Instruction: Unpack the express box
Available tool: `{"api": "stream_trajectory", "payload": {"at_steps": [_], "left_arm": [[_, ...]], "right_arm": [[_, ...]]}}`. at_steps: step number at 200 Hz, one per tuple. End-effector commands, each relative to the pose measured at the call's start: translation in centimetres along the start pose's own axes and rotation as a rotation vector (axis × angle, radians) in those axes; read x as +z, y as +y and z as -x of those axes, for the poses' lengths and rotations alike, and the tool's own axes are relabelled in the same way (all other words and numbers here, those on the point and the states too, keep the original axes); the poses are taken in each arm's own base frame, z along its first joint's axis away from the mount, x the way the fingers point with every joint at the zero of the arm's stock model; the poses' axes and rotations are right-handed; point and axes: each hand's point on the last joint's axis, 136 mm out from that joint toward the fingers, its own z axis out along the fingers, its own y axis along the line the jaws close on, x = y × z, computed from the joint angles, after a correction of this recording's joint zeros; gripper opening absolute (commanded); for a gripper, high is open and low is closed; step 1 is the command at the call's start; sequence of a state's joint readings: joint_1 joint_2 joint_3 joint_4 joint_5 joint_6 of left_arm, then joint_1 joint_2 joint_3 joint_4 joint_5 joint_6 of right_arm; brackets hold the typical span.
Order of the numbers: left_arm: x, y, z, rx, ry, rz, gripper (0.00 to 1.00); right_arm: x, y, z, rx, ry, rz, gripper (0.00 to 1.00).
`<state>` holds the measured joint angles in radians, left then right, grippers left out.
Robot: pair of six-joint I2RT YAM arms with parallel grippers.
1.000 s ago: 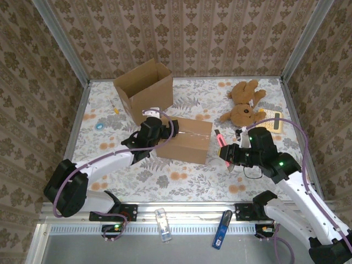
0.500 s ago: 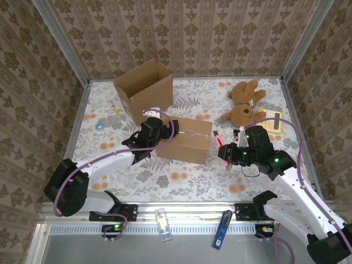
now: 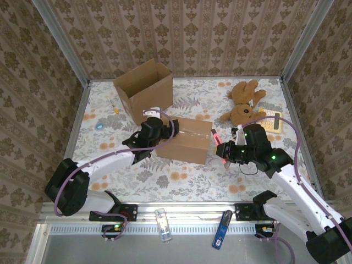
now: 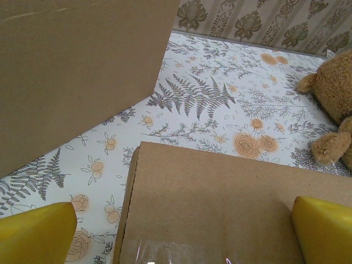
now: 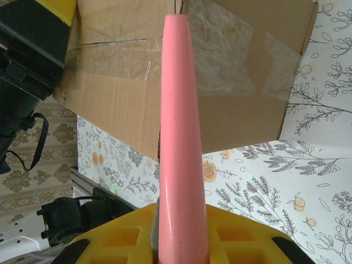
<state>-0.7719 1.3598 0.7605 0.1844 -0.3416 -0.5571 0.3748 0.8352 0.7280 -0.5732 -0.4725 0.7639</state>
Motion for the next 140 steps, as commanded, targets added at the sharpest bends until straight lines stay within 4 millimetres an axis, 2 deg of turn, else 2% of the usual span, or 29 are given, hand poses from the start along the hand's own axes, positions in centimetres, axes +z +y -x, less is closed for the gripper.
{"api": "stream_trajectory", "payload": {"at_steps": [1, 64, 140], "left_arm": [[0.5, 1.8, -4.7, 0.067, 0.147, 0.063, 1.00], [0.6, 1.8, -4.7, 0.067, 0.148, 0.064, 1.00], [0.6, 1.6, -4.5, 0.066, 0.144, 0.060, 1.00]], "right_arm": [[0.1, -0.1, 0.1, 0.013, -0.006, 0.006, 0.00], [-0.6, -0.6, 0.2, 0.022, -0.039, -0.025, 0.00], [0.2, -1.2, -0.3, 0.044, -0.011, -0.023, 0.00]]}}
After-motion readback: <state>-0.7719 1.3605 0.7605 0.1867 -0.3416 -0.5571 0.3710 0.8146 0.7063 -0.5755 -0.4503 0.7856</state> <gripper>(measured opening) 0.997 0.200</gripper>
